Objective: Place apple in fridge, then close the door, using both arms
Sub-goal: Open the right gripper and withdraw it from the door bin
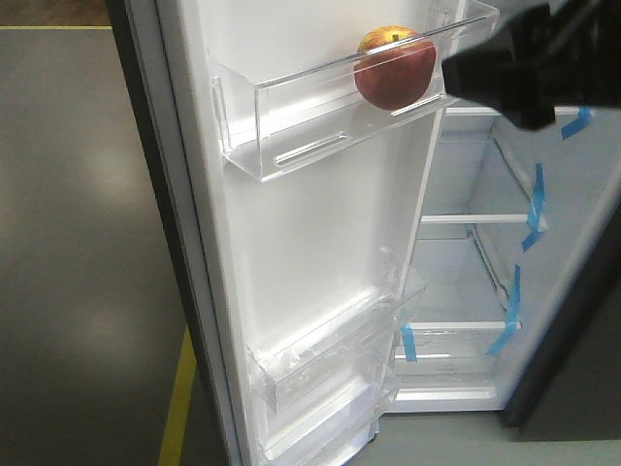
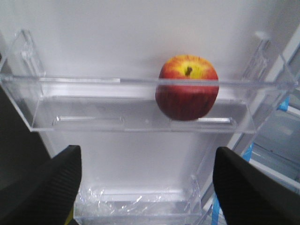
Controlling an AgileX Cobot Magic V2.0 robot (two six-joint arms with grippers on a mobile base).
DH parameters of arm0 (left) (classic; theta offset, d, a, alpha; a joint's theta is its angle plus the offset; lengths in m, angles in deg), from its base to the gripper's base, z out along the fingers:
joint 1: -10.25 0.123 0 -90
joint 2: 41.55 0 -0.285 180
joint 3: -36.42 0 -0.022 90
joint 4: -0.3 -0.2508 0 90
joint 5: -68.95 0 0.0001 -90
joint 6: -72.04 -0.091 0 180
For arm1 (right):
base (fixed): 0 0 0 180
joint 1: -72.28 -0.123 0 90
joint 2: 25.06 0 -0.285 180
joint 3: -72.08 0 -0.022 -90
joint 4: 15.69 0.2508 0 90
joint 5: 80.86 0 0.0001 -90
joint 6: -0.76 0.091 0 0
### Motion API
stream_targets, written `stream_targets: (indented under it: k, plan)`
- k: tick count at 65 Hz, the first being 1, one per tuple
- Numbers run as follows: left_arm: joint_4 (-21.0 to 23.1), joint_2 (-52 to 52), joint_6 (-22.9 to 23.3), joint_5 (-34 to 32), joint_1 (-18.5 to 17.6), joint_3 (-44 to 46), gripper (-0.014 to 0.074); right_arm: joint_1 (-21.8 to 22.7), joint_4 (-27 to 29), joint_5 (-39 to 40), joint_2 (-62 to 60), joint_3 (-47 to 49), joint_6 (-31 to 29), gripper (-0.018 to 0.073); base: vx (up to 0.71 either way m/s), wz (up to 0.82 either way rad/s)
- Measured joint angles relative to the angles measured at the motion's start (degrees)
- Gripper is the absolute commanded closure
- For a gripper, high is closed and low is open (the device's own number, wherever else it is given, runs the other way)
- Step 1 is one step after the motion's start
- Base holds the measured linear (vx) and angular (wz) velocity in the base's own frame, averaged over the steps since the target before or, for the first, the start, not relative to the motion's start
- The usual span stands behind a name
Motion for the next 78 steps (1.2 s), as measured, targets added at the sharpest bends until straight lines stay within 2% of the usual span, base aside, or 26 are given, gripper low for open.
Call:
stream_targets:
  k: [21, 37, 54, 78]
  plan:
    - [0.0, 0.0, 0.0, 0.0, 0.0, 0.0, 0.0602, 0.0, -6.97, 0.43, -14.83, -20.53, 8.44, 0.0013, 0.0, 0.0]
    - [0.0, 0.0, 0.0, 0.0, 0.0, 0.0, 0.0602, 0.0, -7.63, 0.37, -27.42, -31.92, 10.21, 0.0013, 0.0, 0.0]
    - [0.0, 0.0, 0.0, 0.0, 0.0, 0.0, 0.0602, 0.0, -7.63, -1.47, -34.72, -37.39, 10.26, 0.0013, 0.0, 0.0]
    - [0.0, 0.0, 0.0, 0.0, 0.0, 0.0, 0.0602, 0.0, -7.63, -2.26, -35.19, -38.45, 10.26, 0.0013, 0.0, 0.0]
